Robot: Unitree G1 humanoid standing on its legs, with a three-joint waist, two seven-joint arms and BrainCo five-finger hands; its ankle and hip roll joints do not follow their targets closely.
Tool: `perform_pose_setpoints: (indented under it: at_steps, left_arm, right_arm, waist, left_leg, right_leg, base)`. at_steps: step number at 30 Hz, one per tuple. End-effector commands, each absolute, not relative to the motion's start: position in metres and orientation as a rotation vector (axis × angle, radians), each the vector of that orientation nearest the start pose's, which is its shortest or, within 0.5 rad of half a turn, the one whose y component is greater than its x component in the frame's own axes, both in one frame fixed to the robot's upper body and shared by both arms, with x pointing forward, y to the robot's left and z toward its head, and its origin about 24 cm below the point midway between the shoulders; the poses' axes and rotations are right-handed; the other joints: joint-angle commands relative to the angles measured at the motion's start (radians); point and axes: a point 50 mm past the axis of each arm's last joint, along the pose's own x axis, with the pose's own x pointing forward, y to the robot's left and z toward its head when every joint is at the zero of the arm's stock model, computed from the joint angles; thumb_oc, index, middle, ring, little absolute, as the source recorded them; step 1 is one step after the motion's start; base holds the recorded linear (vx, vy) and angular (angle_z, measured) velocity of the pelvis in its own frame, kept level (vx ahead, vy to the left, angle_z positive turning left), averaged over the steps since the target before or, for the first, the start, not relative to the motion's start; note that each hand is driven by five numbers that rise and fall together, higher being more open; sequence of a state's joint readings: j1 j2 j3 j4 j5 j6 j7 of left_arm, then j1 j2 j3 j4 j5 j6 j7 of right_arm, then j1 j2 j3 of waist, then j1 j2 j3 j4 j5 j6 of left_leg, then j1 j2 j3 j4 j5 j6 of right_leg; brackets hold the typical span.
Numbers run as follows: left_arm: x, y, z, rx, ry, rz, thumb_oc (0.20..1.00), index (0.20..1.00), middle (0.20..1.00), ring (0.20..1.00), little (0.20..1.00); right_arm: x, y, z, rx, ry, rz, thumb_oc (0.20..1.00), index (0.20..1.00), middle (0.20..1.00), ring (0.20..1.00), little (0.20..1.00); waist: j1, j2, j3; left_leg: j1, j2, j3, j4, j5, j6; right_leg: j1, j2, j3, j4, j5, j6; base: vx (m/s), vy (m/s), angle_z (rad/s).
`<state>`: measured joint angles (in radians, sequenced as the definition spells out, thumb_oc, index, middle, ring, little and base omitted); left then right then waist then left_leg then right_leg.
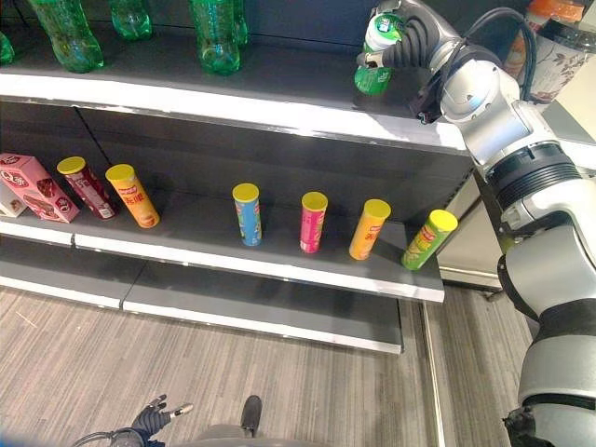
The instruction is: Put the goods on the table back onto the shelves and tidy them up.
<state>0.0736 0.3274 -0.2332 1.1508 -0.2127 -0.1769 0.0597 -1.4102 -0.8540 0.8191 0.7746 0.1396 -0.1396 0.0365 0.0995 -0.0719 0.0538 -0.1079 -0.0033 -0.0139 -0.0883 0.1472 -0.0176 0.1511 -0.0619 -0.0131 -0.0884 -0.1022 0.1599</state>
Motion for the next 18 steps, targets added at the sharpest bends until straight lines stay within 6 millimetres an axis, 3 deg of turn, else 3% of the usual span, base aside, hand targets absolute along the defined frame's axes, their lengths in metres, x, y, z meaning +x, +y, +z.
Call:
perform_pose_setpoints:
  at_steps: [1, 18]
  left_arm:
    - [0.103, 0.266, -0.144, 0.329, 1.022, 0.147, 1.000, 1.000, 1.000, 1.000, 1.000]
    - [0.110, 0.262, -0.143, 0.337, 1.005, 0.123, 1.000, 1.000, 1.000, 1.000, 1.000]
  right_arm:
    - [0.386, -0.196, 0.346, -1.105, -0.515, 0.070, 0.200, 0.200, 0.200, 0.200, 0.200]
    - [0.391, -0.198, 0.335, -1.131, -0.473, 0.080, 0.200, 0.200, 0.200, 0.200, 0.200]
  waist:
    - [0.030, -0.015, -0.011]
    - [0.014, -0.010, -0.009]
  left_leg:
    - [0.094, 0.037, 0.060, 0.008, -0.127, -0.106]
    - [0.098, 0.037, 0.073, 0.003, -0.132, -0.102]
  right_leg:
    - [-0.077, -0.056, -0.007, 0.001, 0.118, 0.063]
    - [-0.081, -0.062, 0.012, 0.001, 0.117, 0.067]
  base:
    - [0.00, 0.000, 0.00]
    - [0.00, 0.001, -0.01]
